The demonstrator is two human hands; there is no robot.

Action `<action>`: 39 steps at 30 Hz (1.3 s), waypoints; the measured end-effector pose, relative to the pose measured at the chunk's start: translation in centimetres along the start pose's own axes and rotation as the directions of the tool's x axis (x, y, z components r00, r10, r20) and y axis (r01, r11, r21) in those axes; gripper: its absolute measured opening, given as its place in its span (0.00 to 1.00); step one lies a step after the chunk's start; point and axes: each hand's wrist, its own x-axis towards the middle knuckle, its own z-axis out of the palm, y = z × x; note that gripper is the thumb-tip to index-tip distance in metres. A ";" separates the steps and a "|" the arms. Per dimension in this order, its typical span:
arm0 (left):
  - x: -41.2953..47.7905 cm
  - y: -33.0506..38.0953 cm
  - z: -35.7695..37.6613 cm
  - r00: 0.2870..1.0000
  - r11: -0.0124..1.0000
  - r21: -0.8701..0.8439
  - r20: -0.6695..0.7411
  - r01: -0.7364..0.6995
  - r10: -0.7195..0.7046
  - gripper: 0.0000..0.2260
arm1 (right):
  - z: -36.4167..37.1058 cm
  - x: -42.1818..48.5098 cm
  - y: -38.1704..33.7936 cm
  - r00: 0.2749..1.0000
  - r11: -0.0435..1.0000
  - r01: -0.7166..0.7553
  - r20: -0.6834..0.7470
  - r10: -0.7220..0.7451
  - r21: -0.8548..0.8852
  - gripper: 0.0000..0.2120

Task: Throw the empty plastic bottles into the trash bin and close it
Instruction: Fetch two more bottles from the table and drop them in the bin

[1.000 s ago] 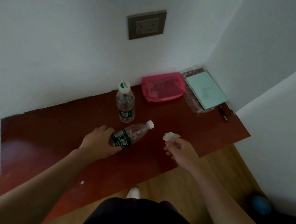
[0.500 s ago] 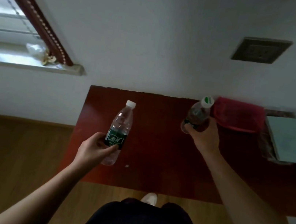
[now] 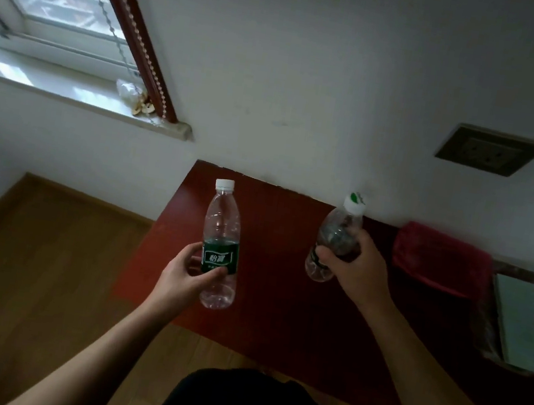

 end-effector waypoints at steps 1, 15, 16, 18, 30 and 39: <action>-0.8 0.1 0.4 1.000 1.000 -0.021 -0.020 -0.004 0.004 0.23 | -0.4 -0.3 -0.2 0.999 1.000 0.012 0.034 -0.012 0.001 0.23; -24.2 -14.3 -0.9 0.722 0.907 -0.293 -0.550 0.303 -0.419 0.25 | 8.3 -10.0 -1.4 0.683 0.970 0.234 0.721 -0.120 -0.061 0.21; -26.6 -15.9 -1.0 0.666 0.886 -0.325 -0.584 0.331 -0.464 0.25 | 9.7 -11.1 -1.8 0.642 0.964 0.259 0.757 -0.123 -0.063 0.20; -31.3 -18.6 -0.9 0.545 0.841 -0.397 -0.641 0.367 -0.541 0.25 | 12.4 -13.2 -2.6 0.557 0.941 0.330 0.819 -0.136 -0.069 0.19; -47.0 -29.6 -0.3 0.150 0.604 -0.671 -0.606 0.430 -0.781 0.26 | 24.7 -22.1 -6.0 0.339 0.858 0.502 0.938 -0.075 -0.113 0.21; -43.5 -32.3 -9.9 0.223 0.681 -0.628 -0.652 0.377 -0.725 0.22 | 30.1 -22.2 -5.2 0.477 0.845 0.472 0.879 -0.005 -0.252 0.32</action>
